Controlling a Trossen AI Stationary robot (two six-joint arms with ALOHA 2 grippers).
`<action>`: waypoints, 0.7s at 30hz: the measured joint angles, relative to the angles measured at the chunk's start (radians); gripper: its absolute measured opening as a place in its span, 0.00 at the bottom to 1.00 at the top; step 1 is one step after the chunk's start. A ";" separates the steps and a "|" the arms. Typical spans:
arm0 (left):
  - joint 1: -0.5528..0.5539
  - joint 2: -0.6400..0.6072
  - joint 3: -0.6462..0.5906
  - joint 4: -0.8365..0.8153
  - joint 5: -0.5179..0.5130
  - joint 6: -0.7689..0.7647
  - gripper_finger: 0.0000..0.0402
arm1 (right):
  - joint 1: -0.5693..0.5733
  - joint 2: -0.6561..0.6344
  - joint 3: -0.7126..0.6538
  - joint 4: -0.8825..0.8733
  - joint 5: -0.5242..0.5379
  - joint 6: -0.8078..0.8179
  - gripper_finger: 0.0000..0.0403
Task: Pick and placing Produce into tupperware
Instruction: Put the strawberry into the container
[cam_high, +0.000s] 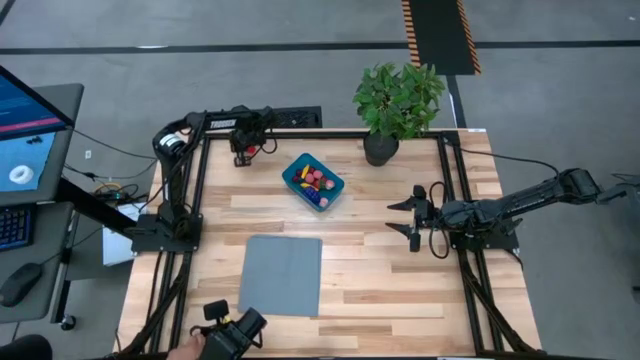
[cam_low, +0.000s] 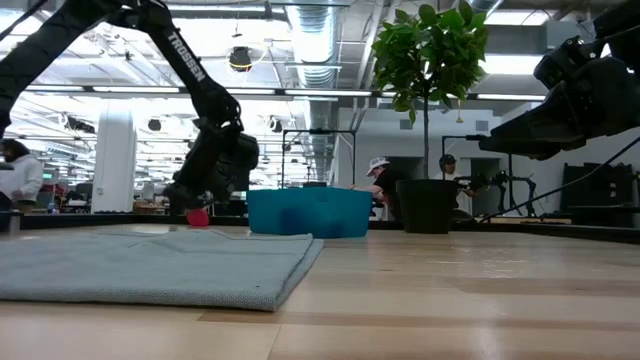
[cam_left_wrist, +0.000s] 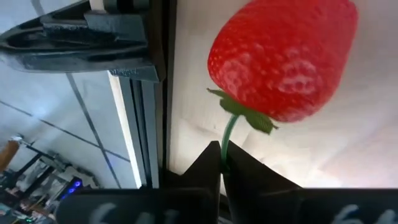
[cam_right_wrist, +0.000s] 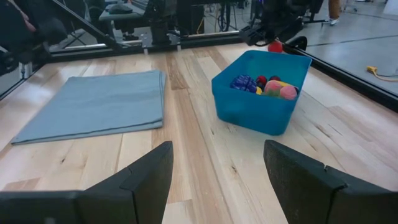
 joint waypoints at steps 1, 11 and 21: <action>-0.005 -0.003 0.000 -0.006 -0.004 0.005 0.01 | 0.000 0.000 0.000 0.000 0.000 0.000 0.68; -0.027 -0.118 0.000 -0.090 -0.017 -0.018 0.00 | 0.000 0.000 0.000 0.000 0.000 0.000 0.68; -0.090 -0.269 0.001 -0.101 0.026 -0.047 0.00 | 0.000 0.000 0.000 0.000 0.000 0.000 0.68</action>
